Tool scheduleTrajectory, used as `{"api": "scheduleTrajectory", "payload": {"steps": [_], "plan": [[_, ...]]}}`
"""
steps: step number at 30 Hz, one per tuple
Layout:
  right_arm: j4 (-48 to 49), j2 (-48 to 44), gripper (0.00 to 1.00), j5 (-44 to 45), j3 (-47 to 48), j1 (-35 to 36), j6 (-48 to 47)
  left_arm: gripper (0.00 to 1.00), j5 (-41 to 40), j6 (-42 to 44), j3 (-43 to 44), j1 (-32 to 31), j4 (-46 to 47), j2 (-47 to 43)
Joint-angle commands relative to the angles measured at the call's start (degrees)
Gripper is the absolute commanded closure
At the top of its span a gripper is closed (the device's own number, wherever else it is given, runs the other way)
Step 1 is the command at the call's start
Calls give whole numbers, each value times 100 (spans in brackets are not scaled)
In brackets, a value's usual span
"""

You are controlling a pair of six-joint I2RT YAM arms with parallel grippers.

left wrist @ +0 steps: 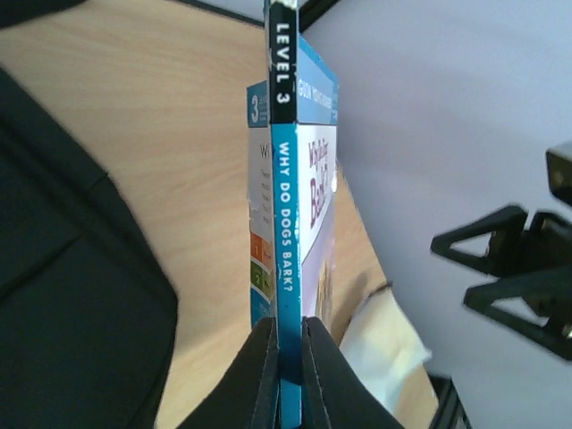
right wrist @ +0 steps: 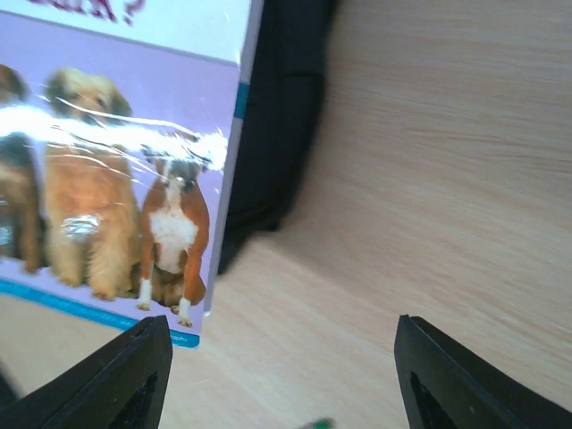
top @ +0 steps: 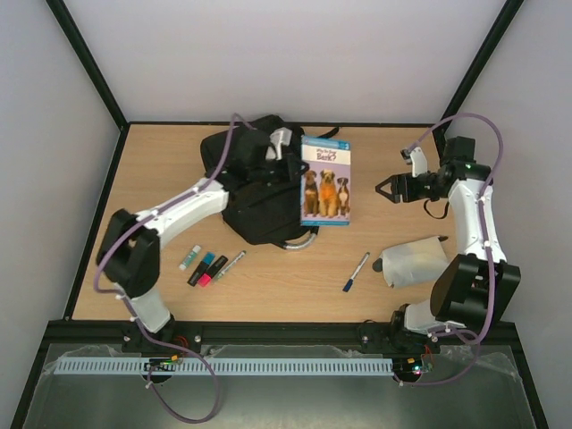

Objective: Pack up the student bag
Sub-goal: Pick up the book from the center of the board.

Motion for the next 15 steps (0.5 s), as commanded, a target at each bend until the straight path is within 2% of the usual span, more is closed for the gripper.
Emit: {"api": "scheduleTrajectory", "payload": {"steps": [1,4,8,15], "plan": [[-1167,-57,30,-1755,-22,27,-422,98,1594,998,-868,237,-125,-963],[-1589,10,29,-2516,-64,36,-794,98,1737,1719,-1318,276,-406,-1770],[-2032,-86,26,-3198,-224,258,-1497,98,1781,1754,-2010,503,-201,-2583],[-1355,-488,24,-3345,-640,945,-945,98,2123,1566,-2447,818,179,-3152]]}}
